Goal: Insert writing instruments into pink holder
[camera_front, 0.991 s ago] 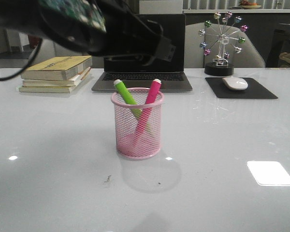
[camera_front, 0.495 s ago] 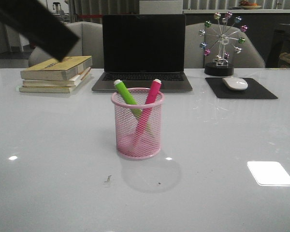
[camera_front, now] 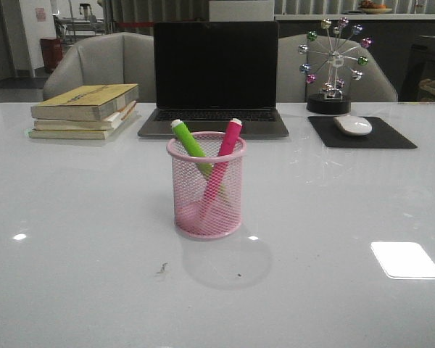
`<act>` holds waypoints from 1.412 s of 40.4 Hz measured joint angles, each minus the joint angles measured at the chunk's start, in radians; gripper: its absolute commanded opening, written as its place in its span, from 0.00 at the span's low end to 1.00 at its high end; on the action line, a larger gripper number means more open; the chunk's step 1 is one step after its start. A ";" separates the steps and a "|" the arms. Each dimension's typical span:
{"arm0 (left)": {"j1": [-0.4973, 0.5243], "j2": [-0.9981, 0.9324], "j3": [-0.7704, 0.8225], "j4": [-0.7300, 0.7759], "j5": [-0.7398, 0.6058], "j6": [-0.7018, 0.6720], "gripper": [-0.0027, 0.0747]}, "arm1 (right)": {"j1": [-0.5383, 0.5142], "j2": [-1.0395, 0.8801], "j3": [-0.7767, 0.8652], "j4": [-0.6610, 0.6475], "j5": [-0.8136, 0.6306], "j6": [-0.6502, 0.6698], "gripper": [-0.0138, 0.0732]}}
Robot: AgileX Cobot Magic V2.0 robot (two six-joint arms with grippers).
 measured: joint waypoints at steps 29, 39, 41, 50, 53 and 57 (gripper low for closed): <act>0.061 -0.002 0.011 0.001 0.004 -0.006 0.15 | 0.000 0.000 0.000 -0.016 0.011 0.000 0.22; 0.061 -0.002 0.011 0.001 0.006 -0.006 0.15 | 0.000 0.000 0.000 -0.016 0.013 0.000 0.22; 0.061 -0.002 0.011 0.001 0.006 -0.006 0.15 | 0.000 0.000 0.000 -0.016 0.013 0.000 0.22; 0.063 -0.014 0.013 0.001 0.006 -0.006 0.15 | 0.000 0.000 0.000 -0.016 0.015 0.000 0.22; 0.088 -0.051 0.013 -0.006 0.008 -0.006 0.15 | 0.000 0.000 0.000 -0.017 0.015 0.000 0.22; 0.165 -0.118 0.015 -0.002 0.002 -0.006 0.15 | 0.000 0.000 0.000 -0.017 0.015 0.000 0.22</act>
